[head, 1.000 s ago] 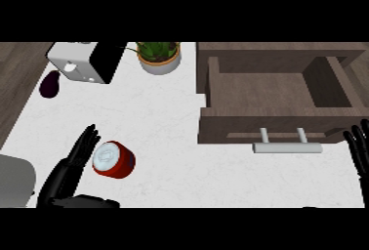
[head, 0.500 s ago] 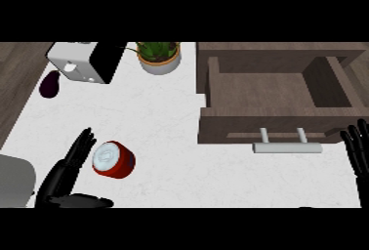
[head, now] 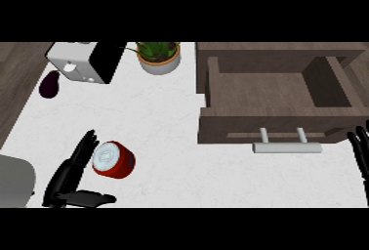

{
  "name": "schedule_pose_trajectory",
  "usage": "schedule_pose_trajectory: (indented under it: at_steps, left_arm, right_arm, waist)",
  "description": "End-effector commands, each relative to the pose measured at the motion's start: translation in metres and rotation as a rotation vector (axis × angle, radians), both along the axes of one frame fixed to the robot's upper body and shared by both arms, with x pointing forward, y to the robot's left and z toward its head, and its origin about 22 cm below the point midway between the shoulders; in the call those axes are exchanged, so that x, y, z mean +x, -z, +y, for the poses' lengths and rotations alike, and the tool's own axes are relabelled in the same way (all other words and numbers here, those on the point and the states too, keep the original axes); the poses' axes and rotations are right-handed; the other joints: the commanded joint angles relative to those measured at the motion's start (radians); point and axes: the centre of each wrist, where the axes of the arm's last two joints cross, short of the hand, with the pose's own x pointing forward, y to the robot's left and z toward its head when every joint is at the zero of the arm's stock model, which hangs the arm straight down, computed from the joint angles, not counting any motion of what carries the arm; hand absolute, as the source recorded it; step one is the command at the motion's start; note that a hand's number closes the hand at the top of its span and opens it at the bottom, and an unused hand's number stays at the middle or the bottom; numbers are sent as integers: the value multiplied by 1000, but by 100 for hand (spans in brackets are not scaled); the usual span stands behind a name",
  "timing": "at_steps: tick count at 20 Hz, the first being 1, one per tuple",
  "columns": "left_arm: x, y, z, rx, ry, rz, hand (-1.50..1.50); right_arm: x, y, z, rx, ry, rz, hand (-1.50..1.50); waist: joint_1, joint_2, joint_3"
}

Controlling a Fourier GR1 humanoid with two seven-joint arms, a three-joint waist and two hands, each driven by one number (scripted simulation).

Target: Pick up the can, place it into the drawer and close the drawer

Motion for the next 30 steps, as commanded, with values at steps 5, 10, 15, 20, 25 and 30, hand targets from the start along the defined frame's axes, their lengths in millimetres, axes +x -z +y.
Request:
schedule_pose_trajectory:
  at_steps: [5,10,15,20,25,30]
  left_arm:
    - [23,7,-2,-1,6,-2,-150]
    - [14,11,8,-15,8,-11,-150]
    - [24,-1,-7,-6,12,-26,-150]
    - [50,14,-43,-33,15,16,-150]
    - [38,13,-31,-14,46,-1,-150]
    - [51,22,-53,-45,67,-3,-150]
  right_arm:
    - [2,-7,8,19,5,4,-150]
    - [-7,11,4,9,1,-17,-150]
    - [10,-4,14,16,14,5,-150]
    - [-1,-11,-15,33,1,-7,-150]
    - [-6,0,-14,27,-7,-17,-150]
    - [6,1,-3,37,1,-12,-150]
  waist:
    - [0,0,0]
    - [0,0,0]
    - [3,0,0]
    - [-3,0,0]
    - [0,0,0]
    - [-1,1,0]
